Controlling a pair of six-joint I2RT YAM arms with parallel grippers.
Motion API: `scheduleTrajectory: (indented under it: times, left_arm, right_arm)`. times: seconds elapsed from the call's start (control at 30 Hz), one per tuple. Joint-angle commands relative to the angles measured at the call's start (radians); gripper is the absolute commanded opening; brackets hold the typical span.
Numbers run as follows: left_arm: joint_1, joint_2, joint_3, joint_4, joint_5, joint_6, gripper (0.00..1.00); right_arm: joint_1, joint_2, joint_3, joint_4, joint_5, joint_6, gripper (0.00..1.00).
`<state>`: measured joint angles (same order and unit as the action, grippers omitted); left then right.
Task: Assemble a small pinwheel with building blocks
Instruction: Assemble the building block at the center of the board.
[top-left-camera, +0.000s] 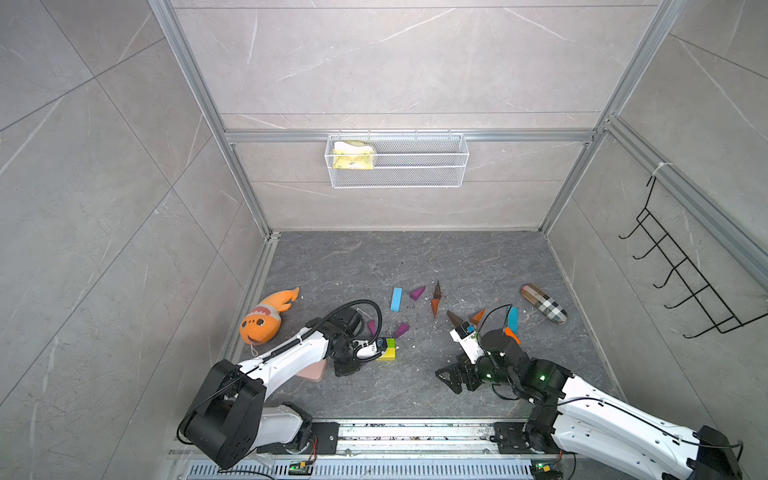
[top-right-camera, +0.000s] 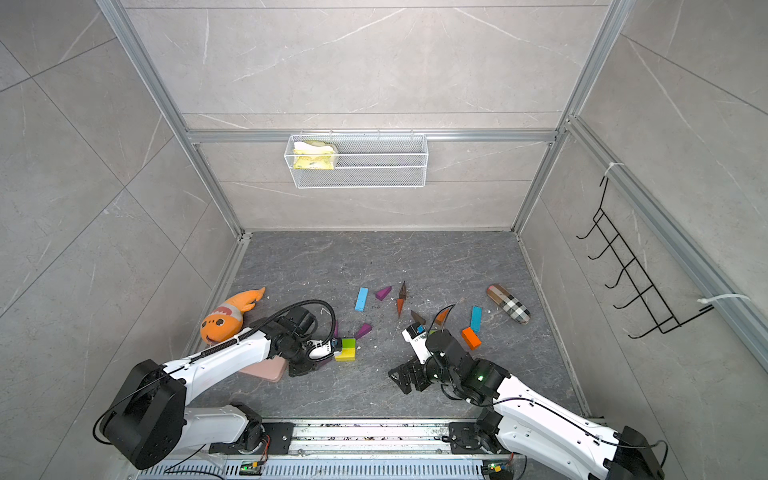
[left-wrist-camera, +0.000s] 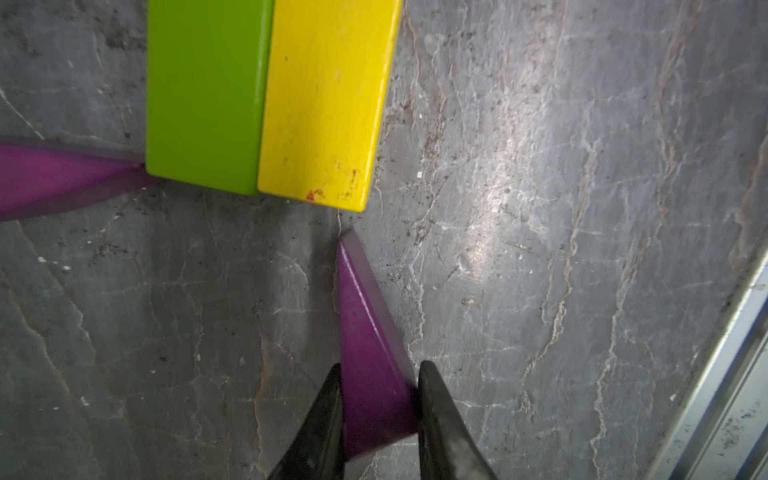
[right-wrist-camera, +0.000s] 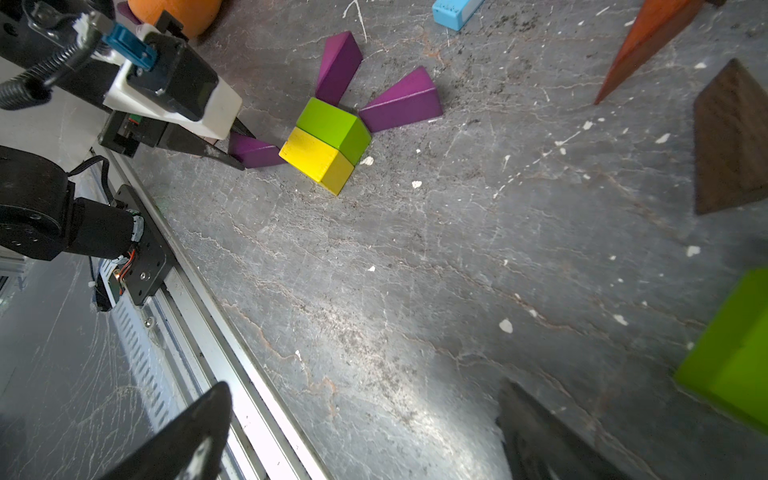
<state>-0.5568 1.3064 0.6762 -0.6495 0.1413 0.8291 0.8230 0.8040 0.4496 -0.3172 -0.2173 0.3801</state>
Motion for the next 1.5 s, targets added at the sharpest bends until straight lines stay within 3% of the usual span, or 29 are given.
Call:
scheduleTrajectory:
  times: [0.0, 0.87, 1.47]
  left_arm:
    - [-0.006, 0.001, 0.000, -0.005, 0.032, -0.005, 0.22]
    - [-0.009, 0.033, 0.002, 0.013, 0.031, -0.002, 0.27]
    - [-0.009, 0.028, -0.006, 0.029, 0.017, -0.008, 0.36]
  right_arm:
    - [-0.005, 0.001, -0.005, -0.006, 0.005, -0.009, 1.00]
    - [-0.004, 0.014, -0.001, -0.006, 0.007, -0.009, 1.00]
    - [-0.005, 0.017, -0.003, -0.006, 0.007, -0.009, 1.00]
